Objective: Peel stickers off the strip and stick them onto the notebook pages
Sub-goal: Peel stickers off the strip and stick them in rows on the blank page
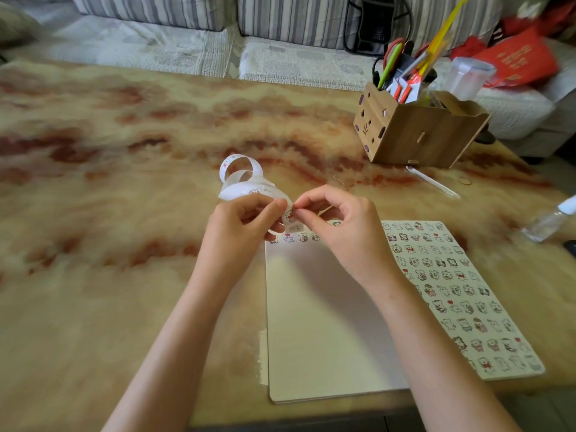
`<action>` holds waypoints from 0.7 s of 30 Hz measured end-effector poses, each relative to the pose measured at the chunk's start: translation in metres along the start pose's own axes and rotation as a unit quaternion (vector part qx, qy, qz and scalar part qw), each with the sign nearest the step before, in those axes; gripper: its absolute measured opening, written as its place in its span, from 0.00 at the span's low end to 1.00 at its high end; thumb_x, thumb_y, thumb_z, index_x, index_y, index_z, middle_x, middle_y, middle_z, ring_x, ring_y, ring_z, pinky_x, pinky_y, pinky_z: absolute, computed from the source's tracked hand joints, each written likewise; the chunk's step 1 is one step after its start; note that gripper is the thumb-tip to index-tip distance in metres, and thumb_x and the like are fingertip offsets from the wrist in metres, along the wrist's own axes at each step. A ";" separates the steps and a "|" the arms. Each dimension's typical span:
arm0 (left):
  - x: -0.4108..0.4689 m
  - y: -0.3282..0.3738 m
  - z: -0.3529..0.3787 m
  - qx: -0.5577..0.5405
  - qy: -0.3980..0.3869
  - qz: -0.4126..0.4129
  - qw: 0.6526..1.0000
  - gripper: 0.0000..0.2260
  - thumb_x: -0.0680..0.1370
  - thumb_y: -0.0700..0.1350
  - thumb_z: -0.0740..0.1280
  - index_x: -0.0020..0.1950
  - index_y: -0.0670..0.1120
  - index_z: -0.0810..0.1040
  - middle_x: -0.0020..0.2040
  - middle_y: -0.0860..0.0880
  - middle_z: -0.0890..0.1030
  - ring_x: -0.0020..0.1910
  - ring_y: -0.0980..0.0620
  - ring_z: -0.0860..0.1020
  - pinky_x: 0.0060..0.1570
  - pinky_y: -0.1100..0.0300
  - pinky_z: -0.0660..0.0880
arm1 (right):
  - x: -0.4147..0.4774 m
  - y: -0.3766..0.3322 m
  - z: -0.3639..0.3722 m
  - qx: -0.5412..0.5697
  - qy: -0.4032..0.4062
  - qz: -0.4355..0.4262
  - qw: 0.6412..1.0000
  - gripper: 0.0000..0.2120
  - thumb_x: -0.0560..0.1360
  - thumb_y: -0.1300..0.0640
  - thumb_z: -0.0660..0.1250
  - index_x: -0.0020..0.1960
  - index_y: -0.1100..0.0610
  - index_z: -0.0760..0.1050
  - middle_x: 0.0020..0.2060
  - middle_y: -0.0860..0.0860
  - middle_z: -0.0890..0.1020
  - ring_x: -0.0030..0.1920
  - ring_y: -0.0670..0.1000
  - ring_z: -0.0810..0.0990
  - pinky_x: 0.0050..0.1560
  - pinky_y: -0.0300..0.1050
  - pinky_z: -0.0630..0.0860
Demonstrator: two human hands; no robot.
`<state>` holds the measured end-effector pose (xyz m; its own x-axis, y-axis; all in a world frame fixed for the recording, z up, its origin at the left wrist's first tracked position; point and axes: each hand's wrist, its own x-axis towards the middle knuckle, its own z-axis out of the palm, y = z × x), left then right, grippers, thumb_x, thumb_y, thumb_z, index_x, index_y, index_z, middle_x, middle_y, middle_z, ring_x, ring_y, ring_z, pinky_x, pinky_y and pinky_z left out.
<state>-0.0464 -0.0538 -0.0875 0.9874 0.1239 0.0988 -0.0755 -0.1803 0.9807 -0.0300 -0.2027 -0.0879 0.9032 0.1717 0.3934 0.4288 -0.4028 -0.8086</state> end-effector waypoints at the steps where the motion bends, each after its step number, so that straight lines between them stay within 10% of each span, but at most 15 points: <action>1: 0.000 0.000 0.000 0.002 0.002 -0.001 1.000 0.09 0.77 0.44 0.67 0.38 0.44 0.81 0.32 0.50 0.81 0.27 0.63 0.77 0.30 0.75 0.69 | 0.000 -0.001 0.000 -0.006 0.000 0.001 1.000 0.04 0.72 0.64 0.72 0.43 0.56 0.80 0.35 0.46 0.82 0.34 0.43 0.78 0.36 0.39 0.75; 13: 0.000 -0.004 0.000 0.026 0.020 -0.016 0.999 0.09 0.77 0.44 0.67 0.39 0.42 0.82 0.32 0.50 0.82 0.28 0.64 0.77 0.30 0.76 0.69 | 0.000 0.000 -0.003 -0.067 -0.034 -0.030 0.997 0.05 0.73 0.60 0.71 0.41 0.52 0.77 0.38 0.43 0.77 0.42 0.50 0.74 0.49 0.42 0.71; 21: 0.002 -0.009 -0.002 0.066 0.040 -0.018 0.997 0.12 0.77 0.46 0.66 0.35 0.44 0.80 0.31 0.51 0.82 0.29 0.60 0.76 0.31 0.76 0.68 | 0.005 -0.002 -0.026 0.067 -0.052 0.114 0.990 0.03 0.73 0.61 0.71 0.43 0.55 0.80 0.34 0.44 0.80 0.34 0.43 0.75 0.37 0.34 0.71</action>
<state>-0.0436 -0.0498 -0.0957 0.9745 0.2090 0.0817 -0.0156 -0.2999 0.9538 -0.0273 -0.2243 -0.0728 0.9708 0.1855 0.1524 0.2063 -0.3201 -0.9247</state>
